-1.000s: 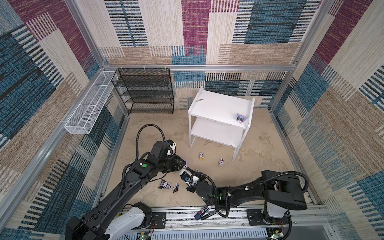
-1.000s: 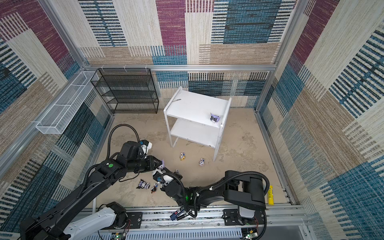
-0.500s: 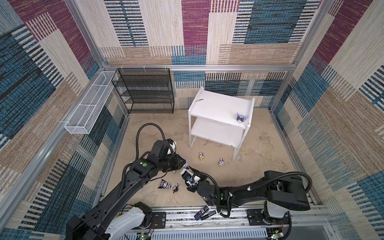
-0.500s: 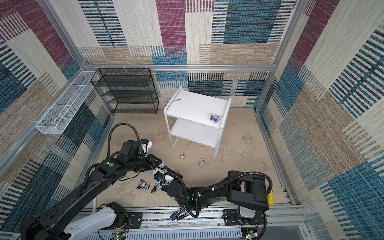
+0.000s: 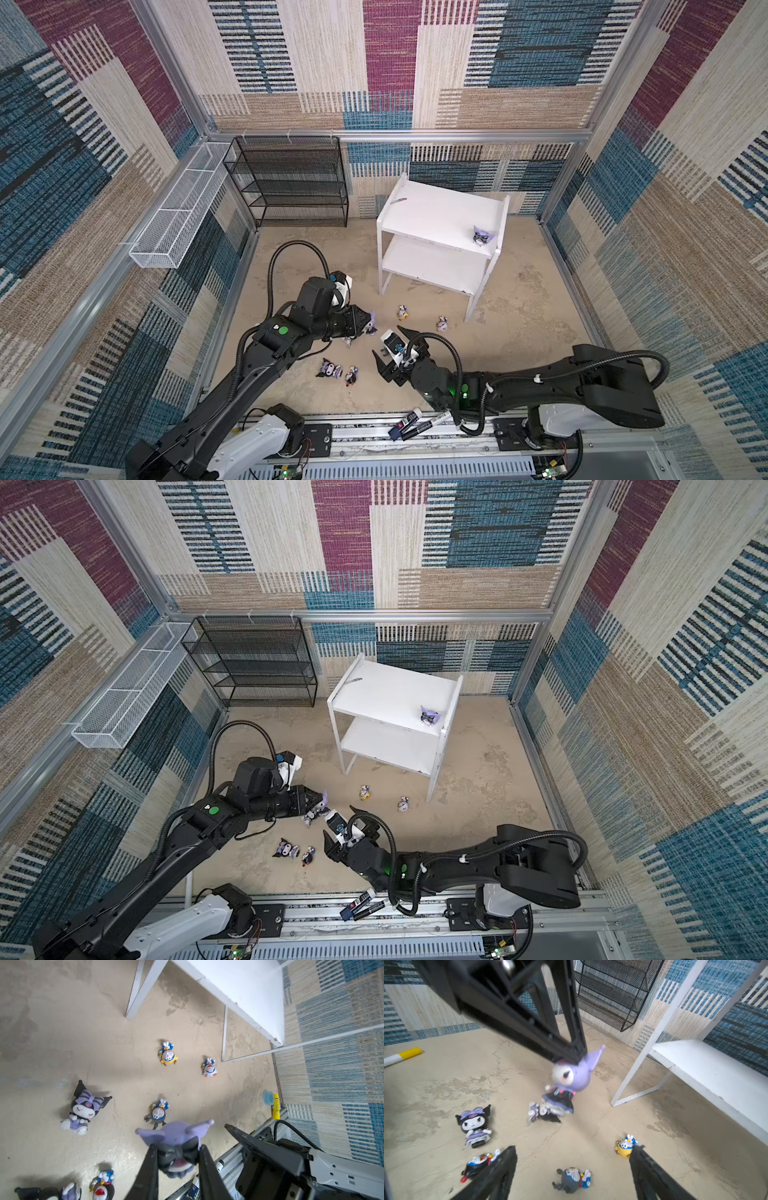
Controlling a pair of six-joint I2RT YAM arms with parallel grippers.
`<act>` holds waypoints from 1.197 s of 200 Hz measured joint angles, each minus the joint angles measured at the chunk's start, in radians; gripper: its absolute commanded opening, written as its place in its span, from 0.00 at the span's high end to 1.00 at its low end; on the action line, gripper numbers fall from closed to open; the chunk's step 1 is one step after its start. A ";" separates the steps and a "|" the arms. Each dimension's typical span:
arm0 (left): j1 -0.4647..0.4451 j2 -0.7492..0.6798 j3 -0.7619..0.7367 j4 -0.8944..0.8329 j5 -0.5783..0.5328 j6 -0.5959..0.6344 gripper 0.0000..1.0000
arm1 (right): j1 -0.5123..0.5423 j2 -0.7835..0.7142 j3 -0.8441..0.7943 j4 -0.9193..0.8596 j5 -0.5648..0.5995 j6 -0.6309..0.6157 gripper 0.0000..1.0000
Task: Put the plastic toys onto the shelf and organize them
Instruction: 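Open the right gripper and release the Kuromi to the left gripper, then carry the Kuromi with the left gripper onto the shelf top while the right arm withdraws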
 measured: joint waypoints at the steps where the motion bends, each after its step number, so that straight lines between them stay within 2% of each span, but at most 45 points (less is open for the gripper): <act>1: 0.000 -0.001 0.002 0.000 0.000 0.002 0.85 | 0.000 -0.008 -0.003 -0.006 -0.002 0.005 0.05; 34: -0.008 -0.031 0.105 -0.011 -0.005 0.074 0.85 | -0.021 -0.222 -0.059 -0.185 -0.101 0.119 0.01; 57: -0.023 -0.011 0.201 -0.014 -0.023 0.134 0.85 | -0.032 -0.402 -0.081 -0.325 -0.120 0.204 0.00; 99: -0.096 0.099 0.404 -0.019 -0.036 0.209 0.85 | -0.032 -0.772 -0.080 -0.595 -0.081 0.343 0.00; 123: -0.165 0.192 0.525 -0.004 -0.077 0.249 0.85 | -0.032 -0.909 -0.025 -0.740 -0.039 0.401 0.00; 165: -0.263 0.351 0.697 0.045 -0.176 0.319 0.86 | -0.032 -0.952 0.064 -0.937 0.024 0.454 0.00; 239: -0.377 0.597 0.913 0.150 -0.383 0.433 0.88 | -0.032 -0.954 0.206 -1.148 0.129 0.583 0.00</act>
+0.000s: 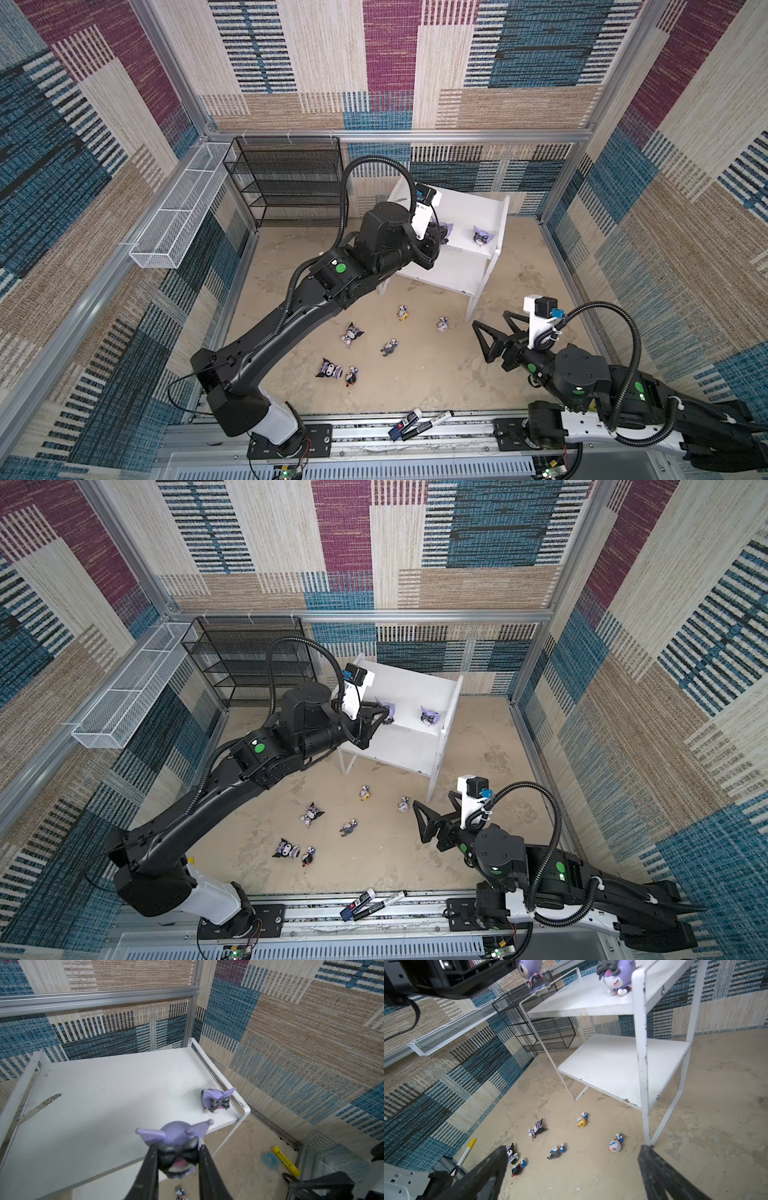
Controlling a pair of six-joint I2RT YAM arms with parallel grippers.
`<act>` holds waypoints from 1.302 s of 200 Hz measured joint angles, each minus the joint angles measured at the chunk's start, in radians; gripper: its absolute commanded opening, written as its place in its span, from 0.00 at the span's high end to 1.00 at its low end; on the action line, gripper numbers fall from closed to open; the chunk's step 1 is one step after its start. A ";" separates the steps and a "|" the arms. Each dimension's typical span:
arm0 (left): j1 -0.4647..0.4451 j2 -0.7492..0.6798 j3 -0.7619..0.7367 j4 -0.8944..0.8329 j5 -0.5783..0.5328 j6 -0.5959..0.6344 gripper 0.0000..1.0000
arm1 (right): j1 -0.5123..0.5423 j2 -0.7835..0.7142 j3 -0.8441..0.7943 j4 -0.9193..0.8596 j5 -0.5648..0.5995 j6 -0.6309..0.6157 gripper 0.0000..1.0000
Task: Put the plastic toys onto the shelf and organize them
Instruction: 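Carry the Kuromi with the left gripper onto the shelf top while the right arm withdraws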
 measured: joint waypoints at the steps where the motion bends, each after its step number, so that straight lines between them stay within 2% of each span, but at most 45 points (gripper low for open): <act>1: -0.003 0.003 0.002 0.002 -0.006 0.003 0.88 | 0.000 0.000 0.001 -0.003 0.001 0.002 0.00; 38: -0.050 0.071 0.043 0.042 -0.136 0.062 0.87 | 0.000 0.018 0.050 -0.079 0.017 0.032 0.00; 74: -0.062 0.119 0.068 0.051 -0.193 0.067 0.87 | 0.000 0.040 0.093 -0.127 0.042 0.047 0.00; 168: -0.062 0.189 0.151 0.037 -0.194 0.031 0.86 | 0.000 0.030 0.069 -0.156 0.047 0.058 0.00; 260: -0.062 0.196 0.159 -0.023 -0.190 0.000 0.85 | 0.000 0.034 0.061 -0.153 0.046 0.057 0.00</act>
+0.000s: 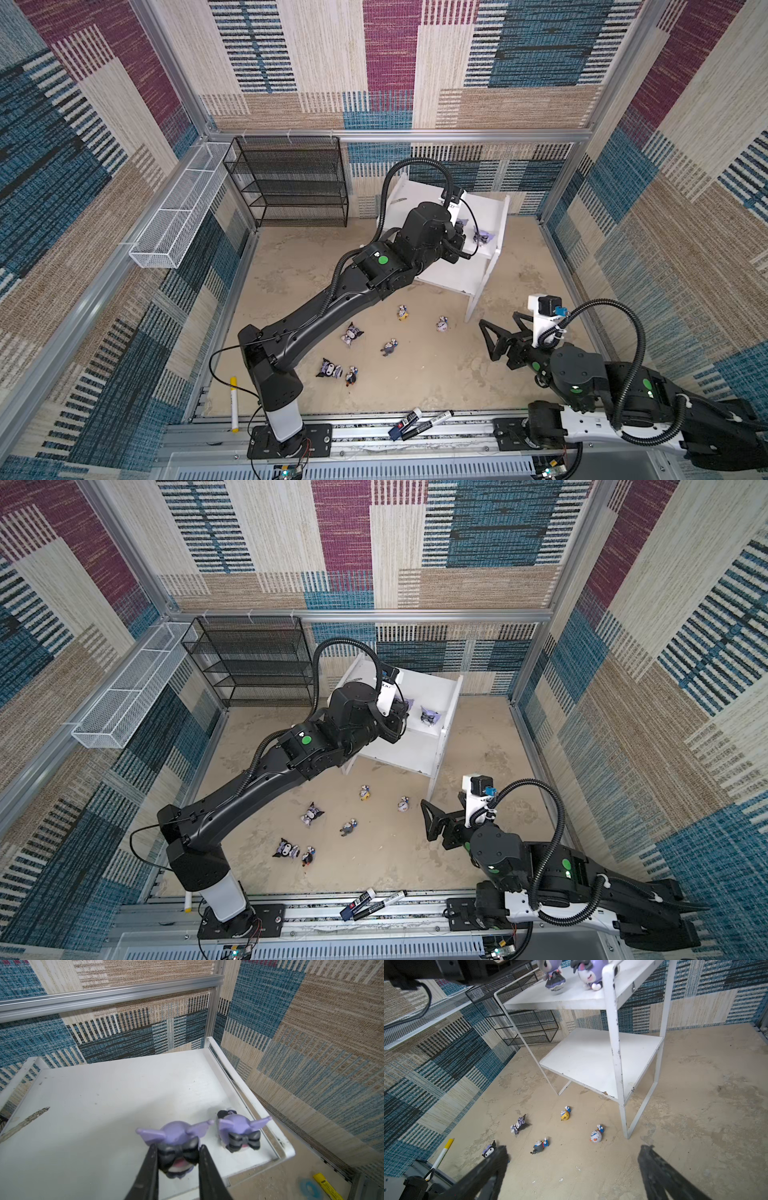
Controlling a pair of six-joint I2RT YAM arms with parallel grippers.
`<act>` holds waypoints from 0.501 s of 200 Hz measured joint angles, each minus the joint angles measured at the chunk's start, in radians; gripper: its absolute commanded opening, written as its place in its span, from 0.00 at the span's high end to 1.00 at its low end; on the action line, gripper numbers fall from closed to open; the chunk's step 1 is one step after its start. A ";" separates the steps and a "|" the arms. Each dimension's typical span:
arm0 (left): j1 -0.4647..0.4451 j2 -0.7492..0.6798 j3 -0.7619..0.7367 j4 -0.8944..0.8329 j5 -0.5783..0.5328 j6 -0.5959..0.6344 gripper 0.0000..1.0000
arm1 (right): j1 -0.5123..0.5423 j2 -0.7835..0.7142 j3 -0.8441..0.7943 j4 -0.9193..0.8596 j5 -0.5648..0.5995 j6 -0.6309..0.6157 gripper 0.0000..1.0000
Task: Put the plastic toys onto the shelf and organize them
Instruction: 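Carry the Kuromi with the left gripper onto the shelf top while the right arm withdraws, then set the Kuromi beside the other Kuromi and open the left gripper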
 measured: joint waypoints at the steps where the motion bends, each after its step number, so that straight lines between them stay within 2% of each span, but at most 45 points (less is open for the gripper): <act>1: 0.000 0.000 0.000 -0.001 0.000 0.000 0.85 | 0.000 0.000 0.000 0.000 0.000 0.000 0.00; 66: 0.000 0.006 0.007 -0.018 0.023 -0.018 0.84 | 0.000 0.000 -0.006 0.018 -0.006 0.000 0.00; 100: 0.000 0.006 0.006 -0.018 0.023 -0.019 0.78 | 0.000 0.003 -0.006 0.020 -0.007 -0.005 0.00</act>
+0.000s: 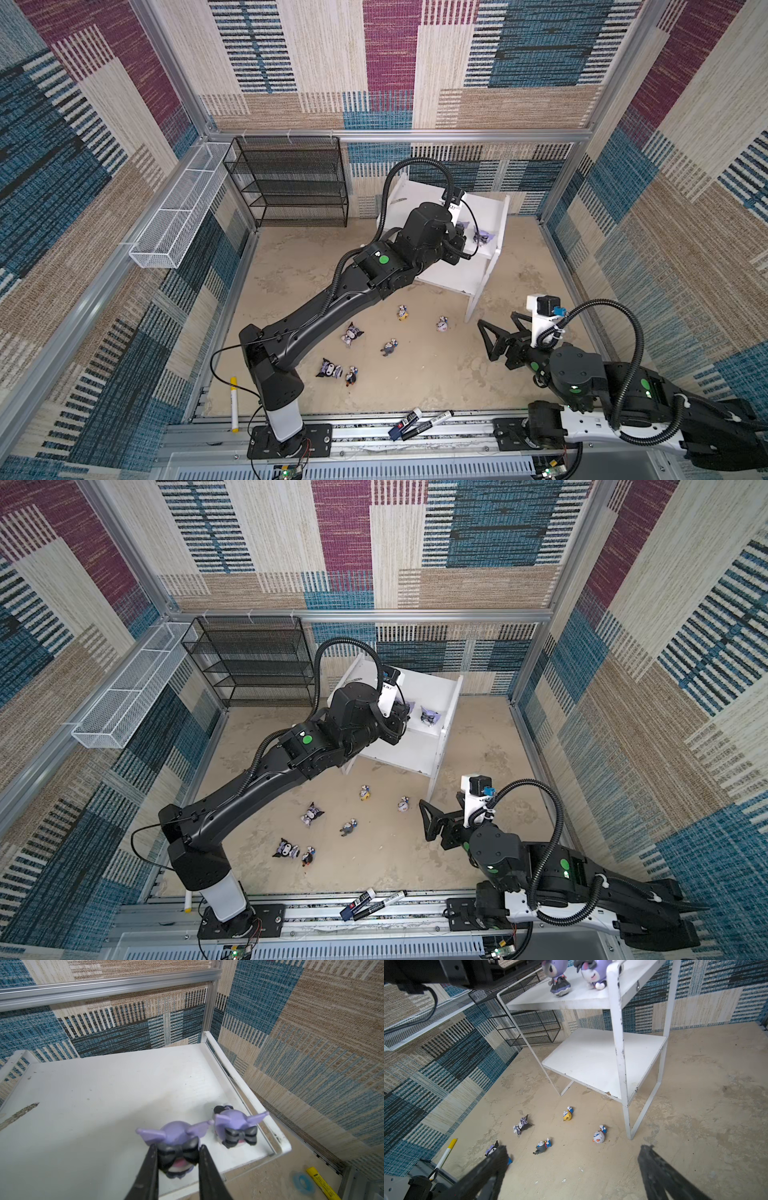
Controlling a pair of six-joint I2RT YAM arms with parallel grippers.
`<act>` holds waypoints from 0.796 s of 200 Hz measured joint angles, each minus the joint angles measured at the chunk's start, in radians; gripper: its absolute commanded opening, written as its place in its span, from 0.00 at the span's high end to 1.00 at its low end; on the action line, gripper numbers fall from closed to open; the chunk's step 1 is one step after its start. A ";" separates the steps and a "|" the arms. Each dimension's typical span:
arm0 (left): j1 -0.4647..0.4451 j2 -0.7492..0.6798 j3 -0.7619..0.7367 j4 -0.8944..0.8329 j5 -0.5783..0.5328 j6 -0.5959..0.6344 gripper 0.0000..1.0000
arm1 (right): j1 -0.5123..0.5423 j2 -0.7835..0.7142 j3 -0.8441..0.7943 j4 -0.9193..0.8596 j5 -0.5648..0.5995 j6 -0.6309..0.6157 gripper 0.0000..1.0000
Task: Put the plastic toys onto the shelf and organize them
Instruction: 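Set the Kuromi beside the other Kuromi and open the left gripper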
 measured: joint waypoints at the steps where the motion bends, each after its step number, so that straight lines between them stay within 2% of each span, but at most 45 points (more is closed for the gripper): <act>1: 0.000 0.000 0.000 0.000 0.000 0.000 0.78 | 0.000 0.000 0.000 0.000 0.000 0.000 0.00; 124: 0.000 0.000 -0.006 0.005 -0.001 0.000 0.55 | 0.000 0.000 -0.001 0.007 0.000 -0.011 0.00; 159: 0.000 -0.001 -0.006 0.005 -0.002 0.000 0.43 | 0.000 0.000 -0.006 0.008 -0.001 -0.011 0.00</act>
